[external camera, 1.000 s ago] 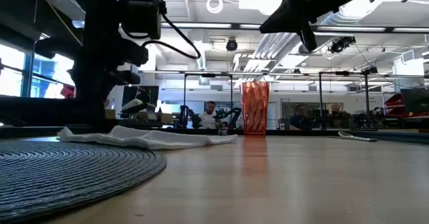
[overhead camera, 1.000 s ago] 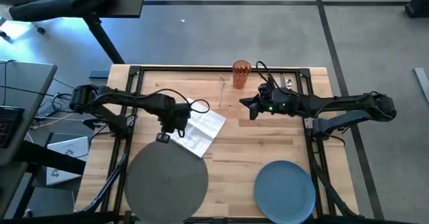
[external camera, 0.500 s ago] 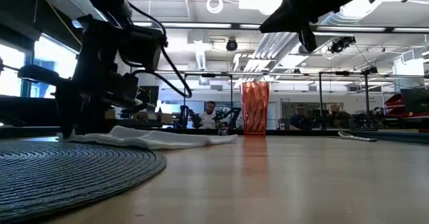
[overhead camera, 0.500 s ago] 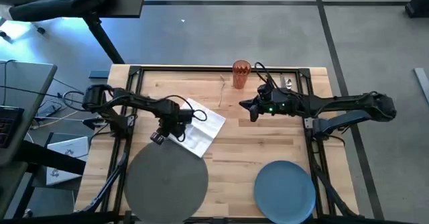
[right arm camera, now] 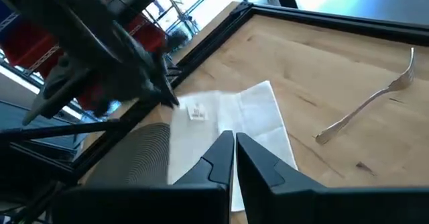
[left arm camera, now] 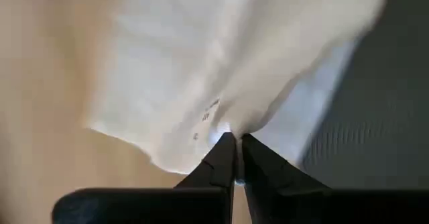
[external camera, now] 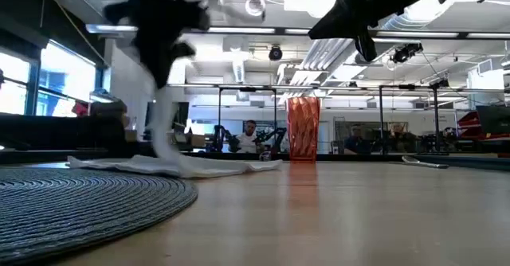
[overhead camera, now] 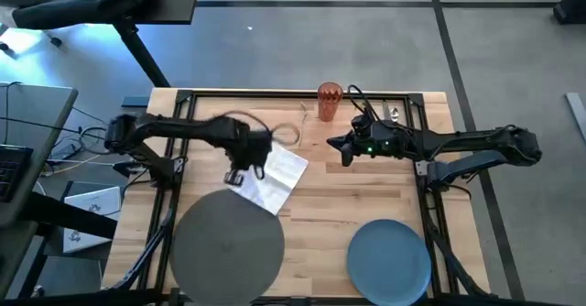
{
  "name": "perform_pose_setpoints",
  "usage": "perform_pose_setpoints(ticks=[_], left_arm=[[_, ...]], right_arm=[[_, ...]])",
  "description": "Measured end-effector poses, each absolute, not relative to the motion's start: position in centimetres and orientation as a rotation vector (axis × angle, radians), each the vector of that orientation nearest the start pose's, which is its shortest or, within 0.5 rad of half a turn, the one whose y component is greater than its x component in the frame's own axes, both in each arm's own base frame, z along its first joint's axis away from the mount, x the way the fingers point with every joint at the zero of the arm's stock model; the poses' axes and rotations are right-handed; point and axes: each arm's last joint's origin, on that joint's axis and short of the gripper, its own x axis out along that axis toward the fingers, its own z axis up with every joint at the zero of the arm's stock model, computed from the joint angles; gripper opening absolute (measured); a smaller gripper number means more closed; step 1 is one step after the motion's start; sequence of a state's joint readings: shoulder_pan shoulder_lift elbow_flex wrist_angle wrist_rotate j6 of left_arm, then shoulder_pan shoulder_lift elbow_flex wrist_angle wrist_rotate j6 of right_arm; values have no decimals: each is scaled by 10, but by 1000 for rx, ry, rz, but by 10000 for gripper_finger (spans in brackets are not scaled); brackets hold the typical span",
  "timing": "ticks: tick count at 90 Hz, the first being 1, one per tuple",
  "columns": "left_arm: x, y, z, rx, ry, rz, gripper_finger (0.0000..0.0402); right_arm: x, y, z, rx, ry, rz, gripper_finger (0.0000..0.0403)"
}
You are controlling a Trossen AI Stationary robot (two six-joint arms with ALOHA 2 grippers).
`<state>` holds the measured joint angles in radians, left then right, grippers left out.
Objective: Set table place
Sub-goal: Fold the white napkin
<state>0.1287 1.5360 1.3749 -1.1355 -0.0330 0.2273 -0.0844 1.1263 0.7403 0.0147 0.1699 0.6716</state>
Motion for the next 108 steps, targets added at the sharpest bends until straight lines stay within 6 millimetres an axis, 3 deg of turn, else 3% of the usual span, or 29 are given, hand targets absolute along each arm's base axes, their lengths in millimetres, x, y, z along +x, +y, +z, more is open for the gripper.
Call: perform_pose_setpoints(ticks=[25, 34, 42, 56, 78, 87, 95, 108], left_arm=[[276, 42, 425, -78, 844, 186, 0], [270, 41, 457, -94, 702, 229, 0], [266, 41, 473, -90, 621, 252, 0], [264, 46, 477, -87, 615, 292, 0], [259, 44, 479, -67, 613, 261, 0], [258, 42, 480, -66, 612, 184, 0], [269, 43, 473, -70, 638, 164, 0], [294, 45, 450, -52, 729, 125, 0]], right_arm=[[245, -25, 270, 603, 282, -342, 0], [246, -24, 273, 606, 265, -295, 0], [248, -21, 279, 580, 242, -222, 0], [252, -15, 317, 430, 213, -166, 0], [260, -24, 374, 277, 245, -291, 0], [268, -30, 379, 267, 306, -295, 1], [280, -31, 375, 250, 359, -241, 9], [304, -27, 365, 217, 415, -182, 60]])
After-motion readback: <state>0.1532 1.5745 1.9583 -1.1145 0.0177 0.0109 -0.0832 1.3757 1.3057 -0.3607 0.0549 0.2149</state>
